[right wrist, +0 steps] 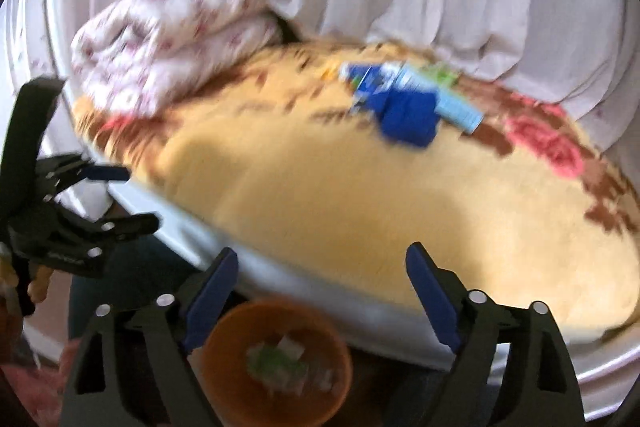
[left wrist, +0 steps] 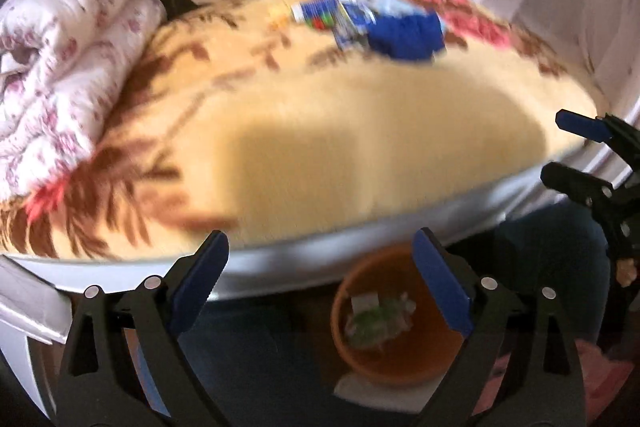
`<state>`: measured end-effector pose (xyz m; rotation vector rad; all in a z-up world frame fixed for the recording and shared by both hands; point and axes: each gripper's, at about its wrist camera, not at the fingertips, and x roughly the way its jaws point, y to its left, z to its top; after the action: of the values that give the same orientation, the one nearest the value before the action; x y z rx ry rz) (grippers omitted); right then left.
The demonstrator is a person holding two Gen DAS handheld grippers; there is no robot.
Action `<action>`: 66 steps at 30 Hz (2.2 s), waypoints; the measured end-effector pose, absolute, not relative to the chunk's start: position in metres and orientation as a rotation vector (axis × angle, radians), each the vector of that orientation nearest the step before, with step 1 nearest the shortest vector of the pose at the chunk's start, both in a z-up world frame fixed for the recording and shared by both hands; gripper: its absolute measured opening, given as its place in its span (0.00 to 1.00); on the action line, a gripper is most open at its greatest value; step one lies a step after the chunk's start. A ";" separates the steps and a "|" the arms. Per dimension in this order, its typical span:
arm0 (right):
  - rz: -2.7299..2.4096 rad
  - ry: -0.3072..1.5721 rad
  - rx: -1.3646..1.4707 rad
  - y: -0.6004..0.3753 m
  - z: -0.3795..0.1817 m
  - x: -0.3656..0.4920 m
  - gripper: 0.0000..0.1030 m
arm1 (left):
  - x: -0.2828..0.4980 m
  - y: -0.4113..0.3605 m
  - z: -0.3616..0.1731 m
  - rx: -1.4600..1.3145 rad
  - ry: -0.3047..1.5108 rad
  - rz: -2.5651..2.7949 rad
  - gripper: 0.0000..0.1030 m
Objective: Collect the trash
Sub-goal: 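Grasp the blue cloth with the right tool while the left tool grasps the blue carton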
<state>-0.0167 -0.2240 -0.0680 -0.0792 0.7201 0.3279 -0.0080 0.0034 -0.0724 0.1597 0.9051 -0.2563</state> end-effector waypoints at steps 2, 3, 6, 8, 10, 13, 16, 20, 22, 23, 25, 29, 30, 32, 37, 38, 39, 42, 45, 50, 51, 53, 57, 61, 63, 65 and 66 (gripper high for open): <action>0.302 0.693 -0.055 -0.231 -0.063 0.003 0.84 | 0.001 0.004 -0.063 0.134 0.883 -0.253 0.88; 0.298 0.681 -0.035 -0.234 -0.061 0.015 0.85 | 0.005 0.004 -0.060 0.121 0.874 -0.256 0.88; 0.256 0.653 -0.006 -0.242 -0.056 0.050 0.87 | 0.017 0.000 -0.054 0.096 0.860 -0.265 0.88; 0.237 0.643 0.000 -0.245 -0.055 0.075 0.89 | 0.023 -0.003 -0.055 0.087 0.859 -0.272 0.88; 0.240 0.648 -0.006 -0.243 -0.056 0.104 0.90 | 0.030 -0.005 -0.056 0.080 0.863 -0.282 0.88; 0.225 0.699 -0.014 -0.237 -0.065 0.149 0.90 | 0.040 -0.008 -0.059 0.074 0.873 -0.288 0.88; 0.213 0.762 -0.007 -0.235 -0.079 0.185 0.90 | 0.050 -0.007 -0.063 0.057 0.893 -0.295 0.88; 0.158 0.826 -0.048 -0.228 -0.095 0.222 0.90 | 0.063 -0.005 -0.067 0.052 0.907 -0.295 0.88; 0.164 0.858 -0.039 -0.229 -0.103 0.234 0.89 | 0.070 -0.004 -0.068 0.046 0.912 -0.292 0.88; 0.160 0.871 -0.034 -0.230 -0.106 0.239 0.81 | 0.073 -0.004 -0.068 0.042 0.914 -0.289 0.88; 0.164 0.905 -0.017 -0.231 -0.113 0.245 0.66 | 0.079 -0.003 -0.068 0.033 0.917 -0.288 0.88; 0.160 0.913 0.009 -0.237 -0.114 0.242 0.58 | 0.086 -0.004 -0.067 0.022 0.922 -0.285 0.88; 0.162 0.906 0.007 -0.238 -0.112 0.239 0.57 | 0.087 -0.005 -0.066 0.020 0.921 -0.285 0.88; 0.160 0.891 -0.008 -0.239 -0.109 0.230 0.56 | 0.087 -0.007 -0.065 0.021 0.919 -0.283 0.88; 0.168 0.853 0.004 -0.247 -0.096 0.207 0.55 | 0.084 -0.012 -0.062 0.030 0.915 -0.283 0.88; 0.172 0.839 0.013 -0.250 -0.090 0.198 0.55 | 0.084 -0.013 -0.062 0.030 0.915 -0.284 0.88; 0.175 0.829 0.017 -0.252 -0.087 0.194 0.55 | 0.084 -0.015 -0.062 0.029 0.914 -0.286 0.88; 0.183 0.779 0.035 -0.263 -0.069 0.167 0.55 | 0.089 -0.021 -0.063 0.024 0.903 -0.296 0.88; 0.189 0.737 0.049 -0.273 -0.055 0.144 0.55 | 0.102 -0.036 -0.067 0.047 0.891 -0.311 0.88; 0.197 0.692 0.068 -0.289 -0.039 0.111 0.56 | 0.140 -0.072 -0.078 0.100 0.894 -0.324 0.88; 0.200 0.686 0.073 -0.291 -0.037 0.105 0.56 | 0.150 -0.080 -0.081 0.117 0.902 -0.313 0.88; 0.204 0.679 0.081 -0.296 -0.035 0.097 0.56 | 0.170 -0.097 -0.085 0.157 0.907 -0.299 0.88; 0.204 0.669 0.096 -0.308 -0.034 0.085 0.56 | 0.215 -0.123 -0.098 0.187 0.937 -0.283 0.88; 0.196 0.666 0.114 -0.320 -0.035 0.081 0.56 | 0.251 -0.136 -0.112 0.190 0.964 -0.242 0.88; 0.196 0.667 0.124 -0.326 -0.037 0.081 0.56 | 0.267 -0.138 -0.117 0.181 0.980 -0.234 0.88; 0.188 0.667 0.137 -0.333 -0.039 0.081 0.56 | 0.280 -0.139 -0.121 0.170 1.000 -0.211 0.86; 0.183 0.666 0.140 -0.336 -0.040 0.082 0.56 | 0.285 -0.137 -0.121 0.151 1.005 -0.210 0.82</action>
<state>0.0819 -0.3358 -0.0397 0.1396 0.6658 0.1832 0.2855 -0.1372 -0.1211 0.1511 1.0054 -0.2100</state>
